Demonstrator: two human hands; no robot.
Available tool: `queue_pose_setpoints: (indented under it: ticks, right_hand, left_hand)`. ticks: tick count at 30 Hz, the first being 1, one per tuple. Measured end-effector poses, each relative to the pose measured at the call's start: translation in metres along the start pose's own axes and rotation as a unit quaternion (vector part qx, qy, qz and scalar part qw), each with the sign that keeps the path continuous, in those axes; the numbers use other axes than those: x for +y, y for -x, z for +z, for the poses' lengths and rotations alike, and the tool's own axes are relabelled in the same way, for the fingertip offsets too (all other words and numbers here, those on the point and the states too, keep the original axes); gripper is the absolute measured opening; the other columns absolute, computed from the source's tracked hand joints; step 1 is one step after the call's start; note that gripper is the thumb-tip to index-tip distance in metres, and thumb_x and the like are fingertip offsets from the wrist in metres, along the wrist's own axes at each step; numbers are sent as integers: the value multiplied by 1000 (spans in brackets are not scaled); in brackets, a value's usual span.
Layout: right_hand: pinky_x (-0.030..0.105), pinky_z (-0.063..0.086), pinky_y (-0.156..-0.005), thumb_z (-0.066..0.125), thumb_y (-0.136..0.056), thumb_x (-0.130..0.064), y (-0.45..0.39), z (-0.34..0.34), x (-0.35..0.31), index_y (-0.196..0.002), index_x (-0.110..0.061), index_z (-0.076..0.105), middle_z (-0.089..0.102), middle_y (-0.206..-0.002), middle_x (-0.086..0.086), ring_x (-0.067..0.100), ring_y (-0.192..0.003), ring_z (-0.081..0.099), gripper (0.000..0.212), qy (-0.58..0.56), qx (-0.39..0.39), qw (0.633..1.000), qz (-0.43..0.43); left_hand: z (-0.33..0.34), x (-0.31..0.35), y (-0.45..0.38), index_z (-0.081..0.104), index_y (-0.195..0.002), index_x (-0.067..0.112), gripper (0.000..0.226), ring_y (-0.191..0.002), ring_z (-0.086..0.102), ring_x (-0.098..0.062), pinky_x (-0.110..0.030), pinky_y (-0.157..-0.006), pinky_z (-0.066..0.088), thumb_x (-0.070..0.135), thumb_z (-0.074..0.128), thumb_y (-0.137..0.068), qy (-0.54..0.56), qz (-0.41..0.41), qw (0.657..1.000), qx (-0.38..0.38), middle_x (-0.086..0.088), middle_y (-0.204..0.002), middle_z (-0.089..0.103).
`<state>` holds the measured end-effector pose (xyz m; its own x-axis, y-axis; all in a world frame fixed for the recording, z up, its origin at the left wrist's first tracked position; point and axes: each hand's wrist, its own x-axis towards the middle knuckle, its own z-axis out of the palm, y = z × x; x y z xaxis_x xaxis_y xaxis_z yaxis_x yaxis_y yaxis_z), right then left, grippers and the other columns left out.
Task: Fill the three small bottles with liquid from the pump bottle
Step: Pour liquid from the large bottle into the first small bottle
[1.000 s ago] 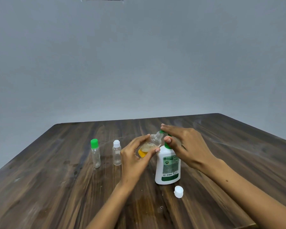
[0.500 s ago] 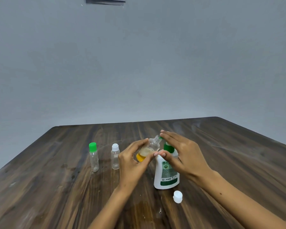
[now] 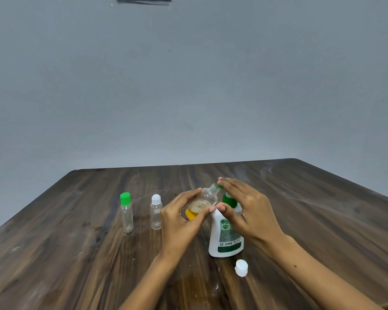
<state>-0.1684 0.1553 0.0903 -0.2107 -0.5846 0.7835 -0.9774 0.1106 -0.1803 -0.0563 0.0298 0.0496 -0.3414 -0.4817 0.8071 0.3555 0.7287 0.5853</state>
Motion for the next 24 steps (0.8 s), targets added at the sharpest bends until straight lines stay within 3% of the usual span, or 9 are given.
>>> queue_pose_setpoints:
  ticks: [8, 15, 20, 24]
  right_hand:
    - [25, 44, -89, 20, -91, -72, 3, 3, -1, -119, -10, 66, 64, -122, 3, 19, -110, 61, 82, 9, 16, 1000, 4]
    - [30, 39, -95, 17, -92, -70, -6, -6, 1, -121, -9, 65, 62, -125, 6, 22, -115, 59, 83, 39, 2, 999, -25]
    - [23, 43, -83, 21, -93, -69, -4, -1, -2, -110, -9, 70, 70, -110, 4, 21, -98, 67, 79, 46, 19, 999, -11]
    - [23, 42, -81, 21, -93, -69, -7, -6, -3, -109, -9, 70, 70, -109, 4, 21, -97, 67, 79, 51, 25, 998, -21]
  left_hand:
    - [0, -2, 0, 68, -110, 21, 44, -101, 65, 4, -10, -83, 51, 35, 80, -69, -1, -4, 1000, -4, 16, -104, 69]
    - [0, 1, -1, 69, -109, 20, 46, -101, 64, 7, -6, -82, 48, 40, 77, -69, 4, -6, 1000, -3, 17, -103, 68]
    - [0, 1, 0, 70, -108, 18, 50, -99, 65, 5, -7, -82, 49, 48, 74, -69, 10, -11, 1000, -2, 16, -102, 69]
    - [1, 2, 0, 69, -107, 22, 47, -98, 66, 4, -8, -81, 49, 47, 75, -68, 10, -13, 1000, -3, 17, -102, 69]
